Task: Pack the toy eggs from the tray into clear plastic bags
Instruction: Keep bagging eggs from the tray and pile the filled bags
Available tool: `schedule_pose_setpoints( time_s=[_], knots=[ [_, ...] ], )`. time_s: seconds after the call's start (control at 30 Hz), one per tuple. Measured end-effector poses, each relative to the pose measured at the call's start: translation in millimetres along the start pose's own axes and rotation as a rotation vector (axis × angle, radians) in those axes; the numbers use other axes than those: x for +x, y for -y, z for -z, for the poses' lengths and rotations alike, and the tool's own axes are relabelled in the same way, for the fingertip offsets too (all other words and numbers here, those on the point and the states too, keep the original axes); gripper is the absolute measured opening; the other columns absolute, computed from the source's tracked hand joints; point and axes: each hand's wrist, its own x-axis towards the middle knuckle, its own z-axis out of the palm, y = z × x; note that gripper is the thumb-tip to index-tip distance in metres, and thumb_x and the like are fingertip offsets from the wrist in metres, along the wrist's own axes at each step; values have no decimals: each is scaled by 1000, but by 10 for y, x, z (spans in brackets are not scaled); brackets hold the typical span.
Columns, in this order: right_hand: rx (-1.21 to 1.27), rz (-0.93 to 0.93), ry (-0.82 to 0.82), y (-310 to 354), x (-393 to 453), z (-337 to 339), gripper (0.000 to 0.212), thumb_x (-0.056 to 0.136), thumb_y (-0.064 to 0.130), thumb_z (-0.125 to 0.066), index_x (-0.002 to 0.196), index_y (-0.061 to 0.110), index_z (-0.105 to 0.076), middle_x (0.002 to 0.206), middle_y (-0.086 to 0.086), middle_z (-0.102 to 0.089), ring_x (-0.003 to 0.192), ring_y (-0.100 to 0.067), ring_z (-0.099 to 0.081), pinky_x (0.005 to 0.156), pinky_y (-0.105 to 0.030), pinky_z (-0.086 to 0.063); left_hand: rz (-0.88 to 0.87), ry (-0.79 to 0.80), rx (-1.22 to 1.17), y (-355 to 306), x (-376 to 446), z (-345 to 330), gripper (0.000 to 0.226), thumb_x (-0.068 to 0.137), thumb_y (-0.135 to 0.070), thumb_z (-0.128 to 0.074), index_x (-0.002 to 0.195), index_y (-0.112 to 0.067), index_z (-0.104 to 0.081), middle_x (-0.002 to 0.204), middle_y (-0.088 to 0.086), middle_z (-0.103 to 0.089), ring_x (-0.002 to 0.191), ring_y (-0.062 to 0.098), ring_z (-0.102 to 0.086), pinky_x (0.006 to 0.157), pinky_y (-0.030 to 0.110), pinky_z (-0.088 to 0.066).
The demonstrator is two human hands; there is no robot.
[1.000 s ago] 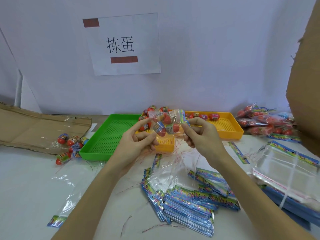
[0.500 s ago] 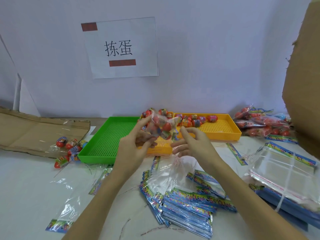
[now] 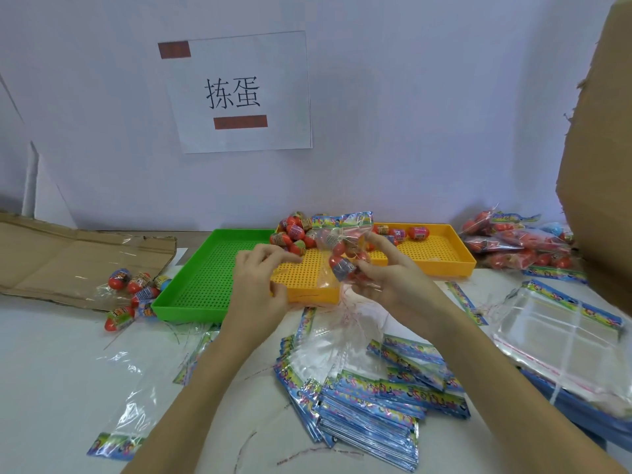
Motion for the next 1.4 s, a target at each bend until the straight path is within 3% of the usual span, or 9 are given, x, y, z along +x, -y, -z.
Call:
schedule_pose_setpoints(
  time_s=[0.13,0.2,0.3,0.47,0.7,0.9,1.07,1.17,1.4],
  knots=[
    [-42,-7,41,-25,14,-19,53,102,-4,-56,138,34,-57,119,-15,-75,106,-33,-74,89,-42,-58,101,91,-59,24,-1,11,40,87,14,-56,89,-19,-78,95,-12,-71,94,13,-64,80,30,-47],
    [-87,-4,63,-21,5,-27,52,102,-2,-55,136,37,-59,117,-16,-75,105,-32,-75,89,-41,-58,178,41,-166,-14,-7,9,20,101,-20,-60,93,-22,-77,82,-15,-74,79,5,-68,67,28,-52],
    [-123,-17,132,-15,-13,-43,50,102,0,-57,130,42,-62,111,-13,-77,103,-30,-75,82,-36,-59,267,78,-342,-83,-15,-9,47,94,-69,-52,106,-30,-76,95,-15,-77,91,3,-68,74,21,-50],
    [-206,-11,233,-43,-56,-95,48,102,8,-63,141,35,-57,112,-11,-77,104,-27,-74,79,-29,-59,490,35,-764,-208,9,-53,25,99,-39,-69,96,-16,-79,80,2,-78,65,10,-71,56,20,-55],
    [-434,23,202,-26,-63,-109,22,103,14,-62,124,14,-69,112,-7,-78,105,-22,-74,93,-35,-60,659,3,-1013,-186,8,-54,18,100,-27,-70,102,-17,-85,94,8,-81,71,16,-73,58,25,-58],
    [-426,71,-16,131,-62,92,18,103,20,-63,120,15,-67,94,-15,-77,77,-28,-75,68,-29,-59,465,21,-652,-141,1,-97,28,102,-48,-58,107,-26,-75,95,-4,-80,80,17,-75,63,32,-62],
    [-5,152,-386,289,-35,477,25,101,18,-64,114,-3,-69,104,-11,-74,92,-21,-72,85,-27,-60,217,95,-225,-57,-42,-145,12,103,-34,-64,97,-28,-73,92,-15,-73,85,2,-66,67,11,-46],
    [262,196,-555,354,-48,626,44,99,7,-66,140,-5,-54,121,-10,-73,103,-14,-73,87,-26,-57,61,170,-142,-91,-84,-180,8,101,-25,-67,95,-27,-73,96,-15,-68,89,3,-63,72,15,-49],
    [178,50,-535,320,-62,562,56,98,-12,-57,150,-4,-38,117,-23,-70,103,-30,-75,87,-33,-61,-367,525,-111,-314,-233,-247,39,108,-42,-54,147,-36,-58,154,-25,-51,148,-3,-36,123,26,-26]
  ],
)
